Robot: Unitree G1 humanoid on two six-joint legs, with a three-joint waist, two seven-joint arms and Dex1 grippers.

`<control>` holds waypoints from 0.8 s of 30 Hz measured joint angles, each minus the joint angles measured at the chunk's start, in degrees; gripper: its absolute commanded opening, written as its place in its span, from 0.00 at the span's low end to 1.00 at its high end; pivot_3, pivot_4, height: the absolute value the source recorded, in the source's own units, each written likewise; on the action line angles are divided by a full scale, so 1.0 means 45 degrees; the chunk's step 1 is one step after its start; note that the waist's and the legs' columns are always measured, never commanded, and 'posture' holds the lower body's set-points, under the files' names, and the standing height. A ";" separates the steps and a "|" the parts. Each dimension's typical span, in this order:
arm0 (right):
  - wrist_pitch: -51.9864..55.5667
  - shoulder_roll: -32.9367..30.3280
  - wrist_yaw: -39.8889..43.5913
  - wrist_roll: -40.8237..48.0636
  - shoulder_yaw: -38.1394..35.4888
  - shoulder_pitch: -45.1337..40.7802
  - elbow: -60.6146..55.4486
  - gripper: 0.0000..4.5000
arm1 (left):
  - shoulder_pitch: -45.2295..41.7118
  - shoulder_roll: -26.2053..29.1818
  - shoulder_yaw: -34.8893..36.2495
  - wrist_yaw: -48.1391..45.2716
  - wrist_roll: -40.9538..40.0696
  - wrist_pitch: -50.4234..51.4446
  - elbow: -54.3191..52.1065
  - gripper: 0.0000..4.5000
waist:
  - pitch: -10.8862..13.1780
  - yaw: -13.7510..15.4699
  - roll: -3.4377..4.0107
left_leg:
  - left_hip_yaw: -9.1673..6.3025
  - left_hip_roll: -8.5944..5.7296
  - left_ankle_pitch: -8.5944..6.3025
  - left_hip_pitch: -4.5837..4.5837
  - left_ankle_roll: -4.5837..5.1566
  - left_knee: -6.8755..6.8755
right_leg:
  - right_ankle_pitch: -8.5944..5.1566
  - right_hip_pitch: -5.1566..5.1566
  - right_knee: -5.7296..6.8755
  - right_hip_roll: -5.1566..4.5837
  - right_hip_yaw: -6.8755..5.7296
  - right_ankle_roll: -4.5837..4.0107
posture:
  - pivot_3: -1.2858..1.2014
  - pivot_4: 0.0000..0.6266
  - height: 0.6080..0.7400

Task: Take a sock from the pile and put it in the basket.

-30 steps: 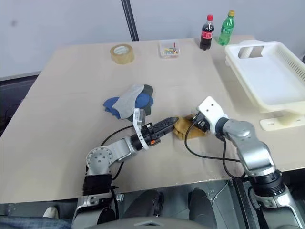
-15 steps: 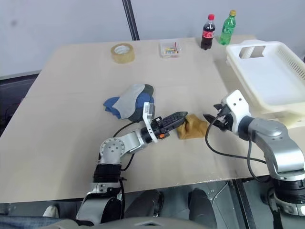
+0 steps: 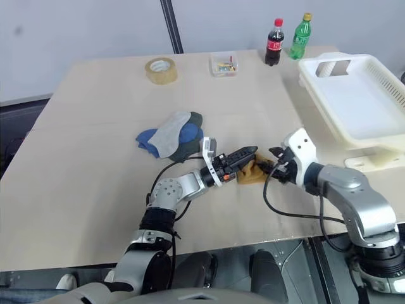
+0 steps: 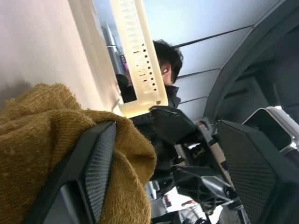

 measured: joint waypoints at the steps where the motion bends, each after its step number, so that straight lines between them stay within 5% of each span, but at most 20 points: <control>1: 0.0030 0.0115 -0.0182 -0.0061 0.0198 -0.0067 0.0005 0.99 | -0.0021 -0.0045 0.0088 -0.0013 0.0000 -0.0028 0.0051 0.85 | 0.0000 0.0006 0.0000 | -0.0004 -0.0001 0.0000 -0.0001 0.0000 0.0001 | 0.0000 0.0000 -0.0001 0.0000 -0.0002 0.0000 | 0.52 0.24 1.00; 16: 0.1409 0.1034 -0.2103 -0.1055 0.1241 -0.0416 0.1018 0.99 | -0.0220 -0.0247 0.0516 -0.0353 0.0204 -0.0130 0.0279 0.85 | 0.0000 -0.0013 0.0001 | -0.0007 -0.0004 0.0000 -0.0007 0.0000 0.0002 | 0.0001 -0.0010 0.0001 0.0002 -0.0003 0.0000 | 0.52 0.24 1.00; 19: 0.1738 0.1035 -0.2102 -0.1011 0.1330 -0.0462 0.1026 0.81 | 0.0019 -0.0075 0.0258 -0.0513 0.0469 -0.0328 -0.0597 0.85 | 0.0000 -0.0026 0.0001 | -0.0007 0.0000 0.0000 -0.0006 -0.0001 -0.0001 | 0.0001 -0.0010 0.0002 0.0004 -0.0002 0.0000 | 0.52 0.24 1.00; 24: 0.1851 0.1024 -0.1979 -0.0967 0.1453 -0.0537 0.1097 0.40 | 0.0836 0.1925 -0.1854 -0.0699 0.3057 -0.2306 -0.3642 0.85 | -0.0002 -0.0046 0.0004 | 0.0004 0.0001 0.0000 0.0002 -0.0002 -0.0006 | 0.0001 -0.0010 0.0004 0.0005 0.0008 -0.0001 | 0.52 0.24 1.00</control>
